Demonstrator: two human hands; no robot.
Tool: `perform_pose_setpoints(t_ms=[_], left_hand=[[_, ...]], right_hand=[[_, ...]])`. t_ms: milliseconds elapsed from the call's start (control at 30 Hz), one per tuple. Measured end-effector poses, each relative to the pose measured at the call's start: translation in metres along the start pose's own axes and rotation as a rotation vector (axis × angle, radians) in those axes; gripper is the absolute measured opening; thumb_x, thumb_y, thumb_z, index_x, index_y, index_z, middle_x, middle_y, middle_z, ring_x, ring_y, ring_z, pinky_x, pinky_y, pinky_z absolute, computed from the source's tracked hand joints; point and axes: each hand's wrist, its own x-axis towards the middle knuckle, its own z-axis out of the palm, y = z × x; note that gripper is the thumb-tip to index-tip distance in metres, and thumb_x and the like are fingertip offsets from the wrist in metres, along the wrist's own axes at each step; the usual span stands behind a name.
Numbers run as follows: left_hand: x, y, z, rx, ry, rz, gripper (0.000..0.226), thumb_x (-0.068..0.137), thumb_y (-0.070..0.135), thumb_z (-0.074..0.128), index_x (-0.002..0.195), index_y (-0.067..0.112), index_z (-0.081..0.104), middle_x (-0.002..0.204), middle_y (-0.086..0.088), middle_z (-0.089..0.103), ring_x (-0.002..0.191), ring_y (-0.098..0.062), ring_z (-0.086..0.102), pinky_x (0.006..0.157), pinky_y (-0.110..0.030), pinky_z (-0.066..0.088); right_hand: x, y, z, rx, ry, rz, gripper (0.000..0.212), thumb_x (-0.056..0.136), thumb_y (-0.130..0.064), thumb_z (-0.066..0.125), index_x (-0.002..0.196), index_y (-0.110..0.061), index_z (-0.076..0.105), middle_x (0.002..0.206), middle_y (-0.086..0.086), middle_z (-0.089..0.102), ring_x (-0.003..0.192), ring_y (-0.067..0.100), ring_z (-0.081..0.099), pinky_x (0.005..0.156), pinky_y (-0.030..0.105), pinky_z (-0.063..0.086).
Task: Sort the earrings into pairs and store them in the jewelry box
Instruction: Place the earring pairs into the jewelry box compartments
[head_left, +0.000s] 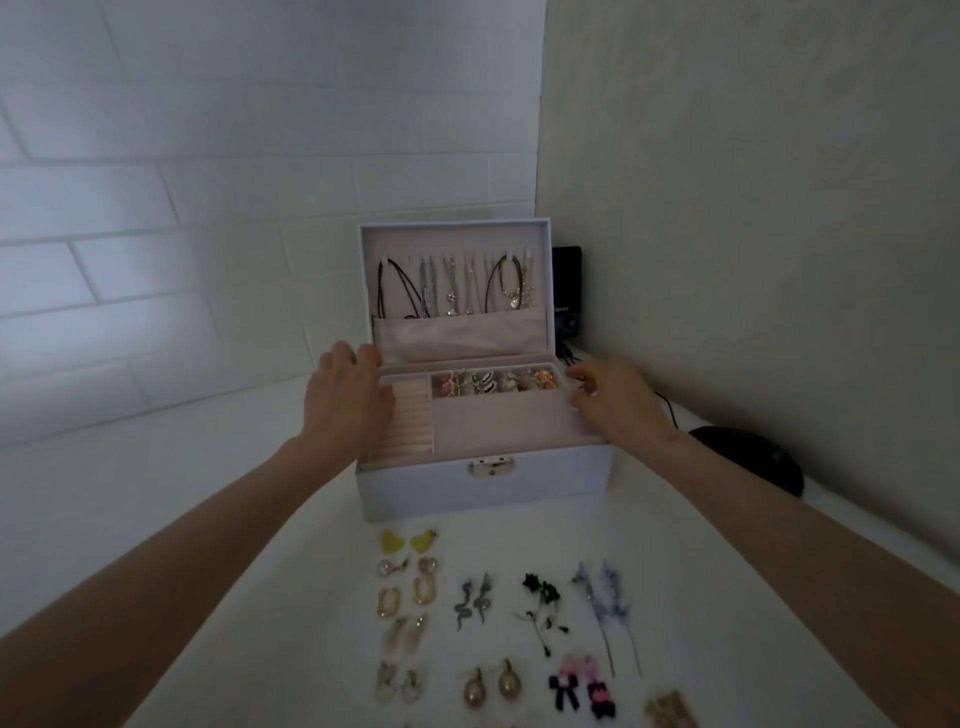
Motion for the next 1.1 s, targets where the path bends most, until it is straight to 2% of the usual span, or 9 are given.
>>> perform_pose_setpoints(t_ms=[100, 167, 233, 333, 433, 467, 633, 1000, 1100], left_hand=[[-0.021, -0.005, -0.006, -0.102, -0.132, -0.141, 0.047, 0.091, 0.021, 0.052, 0.131, 0.005, 0.034, 0.125, -0.022, 0.044, 0.115, -0.038, 0.045, 0.088, -0.044, 0.04], [-0.027, -0.006, -0.007, -0.122, -0.187, -0.21, 0.052, 0.093, 0.025, 0.048, 0.134, 0.002, 0.027, 0.126, -0.023, 0.048, 0.115, -0.038, 0.05, 0.089, -0.043, 0.041], [-0.026, -0.006, -0.005, -0.029, -0.27, -0.258, 0.049, 0.095, 0.031, 0.043, 0.132, 0.002, 0.033, 0.125, -0.022, 0.052, 0.115, -0.036, 0.051, 0.091, -0.039, 0.04], [-0.026, -0.005, -0.005, 0.046, -0.342, -0.256, 0.037, 0.096, 0.03, 0.038, 0.118, 0.003, 0.05, 0.123, -0.019, 0.055, 0.113, -0.034, 0.053, 0.089, -0.034, 0.04], [-0.026, -0.003, -0.006, 0.051, -0.339, -0.23, 0.035, 0.096, 0.027, 0.036, 0.111, 0.001, 0.054, 0.12, -0.02, 0.056, 0.11, -0.034, 0.053, 0.088, -0.033, 0.04], [-0.027, -0.003, -0.007, 0.046, -0.338, -0.231, 0.035, 0.097, 0.027, 0.036, 0.111, 0.001, 0.054, 0.121, -0.02, 0.056, 0.111, -0.034, 0.053, 0.089, -0.034, 0.04], [-0.03, -0.003, -0.01, 0.026, -0.337, -0.222, 0.036, 0.097, 0.026, 0.034, 0.112, 0.0, 0.053, 0.121, -0.021, 0.055, 0.111, -0.035, 0.052, 0.088, -0.034, 0.04], [-0.038, 0.0, -0.016, 0.028, -0.342, -0.211, 0.03, 0.094, 0.018, 0.037, 0.106, -0.003, 0.055, 0.116, -0.022, 0.057, 0.106, -0.035, 0.054, 0.083, -0.034, 0.041], [-0.041, -0.002, -0.016, 0.003, -0.324, -0.216, 0.034, 0.095, 0.025, 0.038, 0.109, 0.001, 0.056, 0.116, -0.019, 0.058, 0.106, -0.033, 0.055, 0.082, -0.033, 0.041]], right_hand=[[-0.015, -0.004, -0.007, -0.027, -0.014, 0.079, 0.038, 0.09, -0.018, 0.053, 0.127, -0.009, 0.055, 0.126, 0.015, 0.056, 0.116, 0.028, 0.051, 0.088, 0.03, 0.041], [-0.022, -0.007, -0.011, -0.08, -0.031, 0.126, 0.036, 0.091, -0.023, 0.05, 0.122, -0.006, 0.056, 0.127, 0.015, 0.055, 0.117, 0.028, 0.051, 0.089, 0.033, 0.042], [-0.023, -0.009, -0.013, -0.133, -0.066, 0.16, 0.033, 0.092, -0.025, 0.047, 0.113, -0.004, 0.062, 0.122, 0.015, 0.059, 0.112, 0.029, 0.054, 0.085, 0.033, 0.043], [-0.025, -0.011, -0.013, -0.175, -0.112, 0.184, 0.033, 0.093, -0.026, 0.04, 0.093, -0.005, 0.066, 0.108, 0.016, 0.064, 0.097, 0.029, 0.059, 0.071, 0.03, 0.039], [-0.026, -0.013, -0.013, -0.187, -0.103, 0.155, 0.032, 0.094, -0.02, 0.038, 0.066, -0.008, 0.051, 0.104, 0.019, 0.063, 0.09, 0.028, 0.057, 0.068, 0.028, 0.034], [-0.028, -0.015, -0.014, -0.195, -0.098, 0.144, 0.032, 0.094, -0.018, 0.038, 0.065, -0.009, 0.046, 0.104, 0.02, 0.063, 0.092, 0.029, 0.057, 0.067, 0.027, 0.033], [-0.029, -0.017, -0.015, -0.202, -0.101, 0.135, 0.025, 0.095, -0.016, 0.038, 0.083, -0.004, 0.056, 0.106, 0.021, 0.062, 0.098, 0.031, 0.057, 0.067, 0.027, 0.031], [-0.034, -0.013, -0.016, -0.254, -0.097, 0.138, 0.029, 0.094, -0.016, 0.042, 0.095, 0.005, 0.062, 0.11, 0.023, 0.061, 0.101, 0.033, 0.057, 0.068, 0.029, 0.031], [-0.037, -0.011, -0.015, -0.227, -0.096, 0.151, 0.032, 0.094, -0.019, 0.042, 0.093, 0.004, 0.063, 0.108, 0.023, 0.062, 0.098, 0.033, 0.058, 0.067, 0.028, 0.031]])
